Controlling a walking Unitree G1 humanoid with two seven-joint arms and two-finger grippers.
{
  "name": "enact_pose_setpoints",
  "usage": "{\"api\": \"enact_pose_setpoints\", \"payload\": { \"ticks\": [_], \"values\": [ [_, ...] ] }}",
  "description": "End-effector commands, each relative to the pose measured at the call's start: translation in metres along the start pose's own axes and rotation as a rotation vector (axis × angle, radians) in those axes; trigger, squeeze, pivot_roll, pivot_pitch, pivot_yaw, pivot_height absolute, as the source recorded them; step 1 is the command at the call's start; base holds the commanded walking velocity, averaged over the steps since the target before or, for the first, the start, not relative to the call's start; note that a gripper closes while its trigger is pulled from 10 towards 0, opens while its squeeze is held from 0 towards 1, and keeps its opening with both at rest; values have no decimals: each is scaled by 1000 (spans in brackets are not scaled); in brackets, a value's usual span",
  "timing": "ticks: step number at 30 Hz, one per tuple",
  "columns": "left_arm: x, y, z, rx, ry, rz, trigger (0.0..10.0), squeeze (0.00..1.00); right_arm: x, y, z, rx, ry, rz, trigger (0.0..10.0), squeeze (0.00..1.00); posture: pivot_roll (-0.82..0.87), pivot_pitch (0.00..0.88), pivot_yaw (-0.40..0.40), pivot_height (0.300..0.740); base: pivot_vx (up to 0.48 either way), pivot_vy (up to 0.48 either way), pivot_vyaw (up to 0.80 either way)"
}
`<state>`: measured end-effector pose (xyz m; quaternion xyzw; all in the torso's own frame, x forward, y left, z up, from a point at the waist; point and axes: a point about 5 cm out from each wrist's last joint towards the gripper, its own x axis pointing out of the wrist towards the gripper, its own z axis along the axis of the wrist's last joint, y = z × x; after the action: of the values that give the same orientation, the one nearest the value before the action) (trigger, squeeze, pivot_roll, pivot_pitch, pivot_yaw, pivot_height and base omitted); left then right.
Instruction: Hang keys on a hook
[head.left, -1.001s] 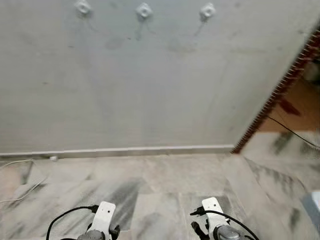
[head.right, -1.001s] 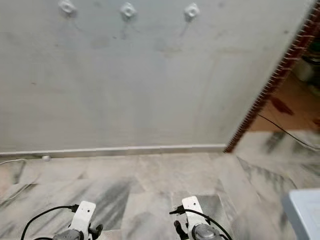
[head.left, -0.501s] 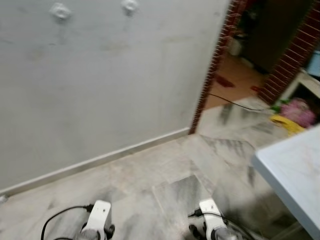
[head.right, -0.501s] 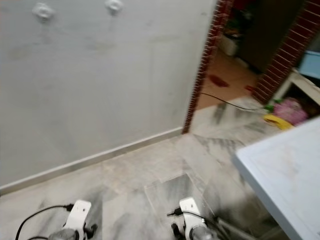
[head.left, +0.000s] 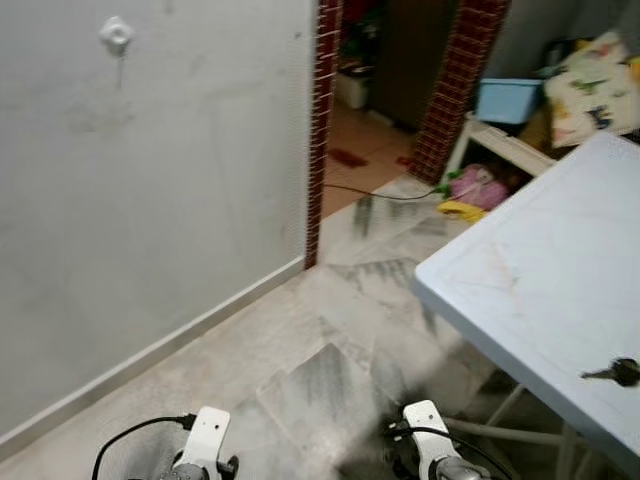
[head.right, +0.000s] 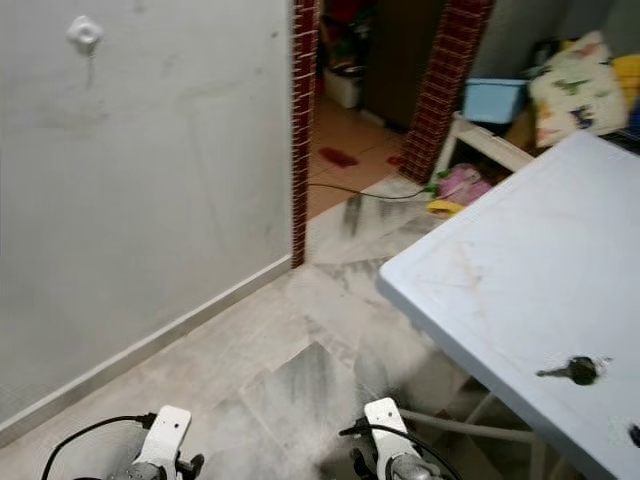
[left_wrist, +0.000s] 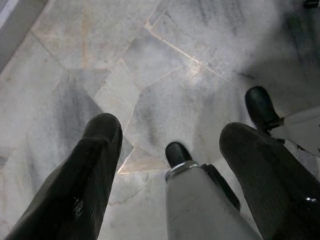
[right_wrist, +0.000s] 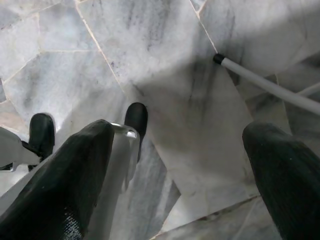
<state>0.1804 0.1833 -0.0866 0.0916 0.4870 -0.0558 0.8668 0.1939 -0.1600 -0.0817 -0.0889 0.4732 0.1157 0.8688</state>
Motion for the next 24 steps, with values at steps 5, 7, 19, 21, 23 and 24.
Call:
{"api": "enact_pose_setpoints", "payload": {
  "ticks": [5, 7, 19, 21, 23, 24],
  "values": [
    [0, -1, -4, -56, 22, -29, 10000, 0, 0, -2, 2, 47, -18, -7, 10000, 0, -82, 68, -22, 740, 0, 0, -769],
    [0, -1, -4, -34, 31, -29, 10000, 0, 0, -2, 1, 44, -17, -6, 10000, 0, -87, 69, -20, 740, 0, 0, -769],
    [-1, -7, -6, -83, 8, -104, 10000, 0, -2, -10, 15, 133, -124, 7, 10000, 0, -105, 100, -16, 740, 0, 0, -255],
    [-1, -8, -6, -69, -1, -122, 10000, 0, -2, -13, 21, 165, -165, 3, 10000, 0, -112, 112, -8, 740, 0, 0, 0],
    [-2, -8, -7, -76, -4, -121, 10000, 0, -3, -16, 26, 208, -200, -2, 10000, 0, -118, 121, -2, 740, 0, 0, 0],
    [-2, -8, -8, -79, -4, -120, 10000, 0, -3, -17, 27, 214, -209, -2, 10000, 0, -118, 121, -2, 740, 0, 0, 0]
  ]
}}
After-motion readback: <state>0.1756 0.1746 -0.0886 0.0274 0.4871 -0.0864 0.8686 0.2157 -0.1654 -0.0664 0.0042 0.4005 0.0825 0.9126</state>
